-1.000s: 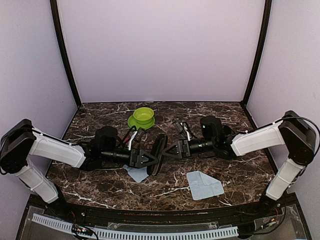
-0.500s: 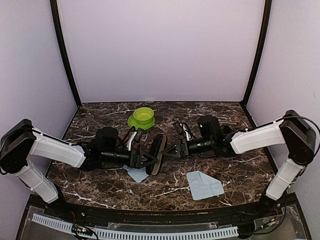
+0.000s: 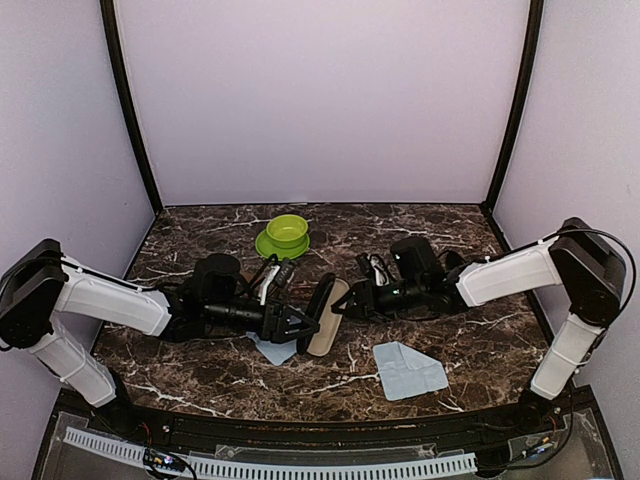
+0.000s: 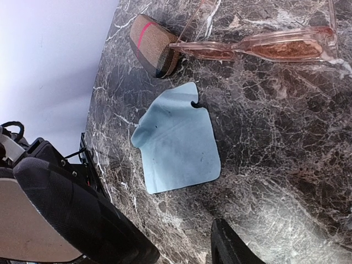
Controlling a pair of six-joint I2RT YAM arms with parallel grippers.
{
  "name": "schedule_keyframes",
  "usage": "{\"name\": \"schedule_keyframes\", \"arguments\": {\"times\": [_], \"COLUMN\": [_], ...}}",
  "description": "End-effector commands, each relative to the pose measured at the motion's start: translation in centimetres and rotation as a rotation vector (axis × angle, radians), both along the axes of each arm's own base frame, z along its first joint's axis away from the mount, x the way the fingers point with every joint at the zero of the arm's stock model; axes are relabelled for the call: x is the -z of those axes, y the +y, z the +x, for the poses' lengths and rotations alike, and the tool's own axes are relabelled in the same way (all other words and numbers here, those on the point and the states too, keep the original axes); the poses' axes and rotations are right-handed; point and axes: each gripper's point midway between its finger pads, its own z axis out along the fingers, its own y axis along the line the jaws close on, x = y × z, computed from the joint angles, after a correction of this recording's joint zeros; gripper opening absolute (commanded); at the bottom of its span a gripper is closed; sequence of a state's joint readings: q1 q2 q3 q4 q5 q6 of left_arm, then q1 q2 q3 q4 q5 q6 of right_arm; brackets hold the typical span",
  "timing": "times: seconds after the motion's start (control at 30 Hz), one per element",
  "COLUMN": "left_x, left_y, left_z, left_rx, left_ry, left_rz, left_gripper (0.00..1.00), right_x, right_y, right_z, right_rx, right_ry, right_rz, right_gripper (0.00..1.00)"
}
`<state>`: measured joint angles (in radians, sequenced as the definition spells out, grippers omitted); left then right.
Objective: Organize the sunglasses
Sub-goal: Close the sunglasses case, then place the opened sunglasses case at the center of the board.
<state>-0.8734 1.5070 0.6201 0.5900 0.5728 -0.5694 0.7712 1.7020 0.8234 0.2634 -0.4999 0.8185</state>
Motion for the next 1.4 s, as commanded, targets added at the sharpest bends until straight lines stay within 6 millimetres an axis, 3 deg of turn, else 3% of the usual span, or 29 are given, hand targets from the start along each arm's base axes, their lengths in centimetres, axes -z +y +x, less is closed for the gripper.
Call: {"name": "schedule_keyframes", "arguments": {"times": [0.0, 0.33, 0.37, 0.5, 0.77, 1.1, 1.37], "left_x": [-7.9, -6.9, -6.7, -6.0, -4.3, -0.6, 2.2], "left_y": [-1.9, -2.2, -2.2, -2.3, -2.2, 0.2, 0.3], "left_z": [-3.6, -2.6, -2.5, -2.4, -1.8, -0.6, -1.6], "left_rx": [0.221, 0.168, 0.169, 0.163, 0.176, 0.238, 0.381], "left_ry": [-0.183, -0.136, -0.128, -0.113, -0.106, 0.019, 0.194], "left_rz": [-0.232, -0.203, -0.196, -0.161, -0.051, 0.205, 0.309], "left_gripper": [0.0, 0.0, 0.0, 0.0, 0.0, 0.0, 0.03], "right_x": [1.7, -2.2, -2.8, -3.7, -6.0, -5.7, -5.3], "right_y": [-1.9, -1.5, -1.2, -1.7, -2.4, -5.3, -7.4], "right_z": [3.2, 2.1, 0.9, 0.0, -2.0, -4.2, -3.7], "right_rx": [0.169, 0.055, -0.026, -0.119, -0.245, -0.319, -0.249], "right_ry": [-0.021, -0.18, -0.201, -0.272, -0.351, -0.345, -0.347], "right_rz": [-0.069, 0.088, 0.114, 0.056, 0.028, -0.059, -0.115], "right_gripper": [0.48, 0.5, 0.61, 0.77, 0.84, 0.89, 0.89]}}
